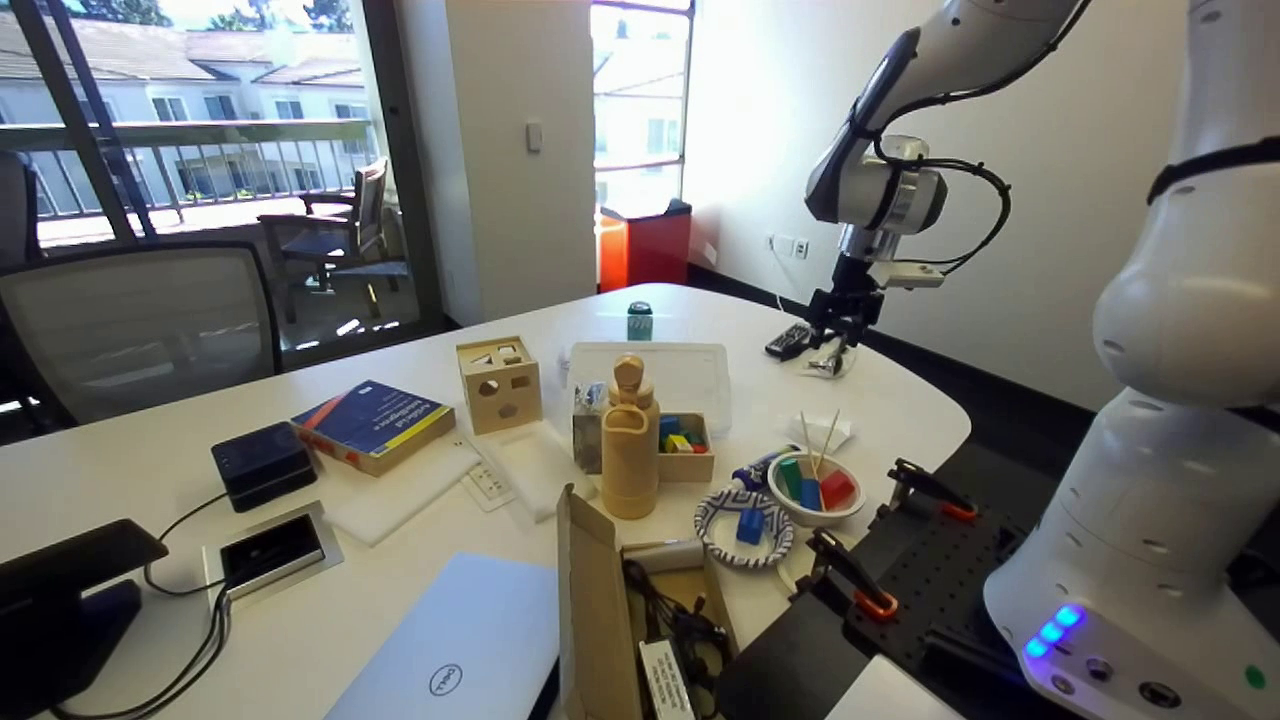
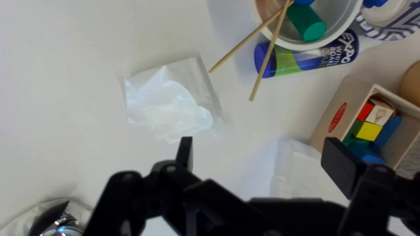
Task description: Wipe the table with the paper towel
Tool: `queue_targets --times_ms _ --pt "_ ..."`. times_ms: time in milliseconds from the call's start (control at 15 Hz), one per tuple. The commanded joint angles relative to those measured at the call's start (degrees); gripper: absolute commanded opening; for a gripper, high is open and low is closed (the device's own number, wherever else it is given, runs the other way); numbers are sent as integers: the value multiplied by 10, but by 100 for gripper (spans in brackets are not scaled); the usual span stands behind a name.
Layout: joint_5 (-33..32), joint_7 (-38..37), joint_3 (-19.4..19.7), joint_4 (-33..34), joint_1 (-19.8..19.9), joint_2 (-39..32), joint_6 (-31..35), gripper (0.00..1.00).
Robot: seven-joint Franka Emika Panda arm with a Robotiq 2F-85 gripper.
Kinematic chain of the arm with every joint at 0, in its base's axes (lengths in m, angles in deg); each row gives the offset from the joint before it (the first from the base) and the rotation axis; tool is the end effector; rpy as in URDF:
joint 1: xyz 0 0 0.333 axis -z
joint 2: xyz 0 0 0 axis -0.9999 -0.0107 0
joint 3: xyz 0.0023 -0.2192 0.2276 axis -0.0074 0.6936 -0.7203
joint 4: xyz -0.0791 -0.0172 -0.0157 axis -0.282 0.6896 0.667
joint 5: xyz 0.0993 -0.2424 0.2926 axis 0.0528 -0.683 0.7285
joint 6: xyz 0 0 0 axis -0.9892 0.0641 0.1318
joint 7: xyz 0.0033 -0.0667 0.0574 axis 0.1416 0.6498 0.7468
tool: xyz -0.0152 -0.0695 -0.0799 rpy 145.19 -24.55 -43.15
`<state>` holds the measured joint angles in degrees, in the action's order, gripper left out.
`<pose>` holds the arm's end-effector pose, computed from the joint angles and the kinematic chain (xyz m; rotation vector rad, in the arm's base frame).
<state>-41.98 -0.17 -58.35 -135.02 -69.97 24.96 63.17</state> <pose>0.4175 -0.3068 0.2012 -2.9859 0.3940 -0.0596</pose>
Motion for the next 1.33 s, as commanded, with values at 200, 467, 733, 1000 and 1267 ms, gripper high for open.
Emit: queue_targets --times_ms 200,467,733,1000,1267 --pt "51 -39 -107 144 138 -224 109 100" --pt "6 -108 -127 201 175 -288 89 100" --pt "-29 -161 -138 232 199 -323 93 100" --pt "-48 -196 -146 260 210 -355 76 100" --pt "-53 -215 -151 273 213 -373 63 74"
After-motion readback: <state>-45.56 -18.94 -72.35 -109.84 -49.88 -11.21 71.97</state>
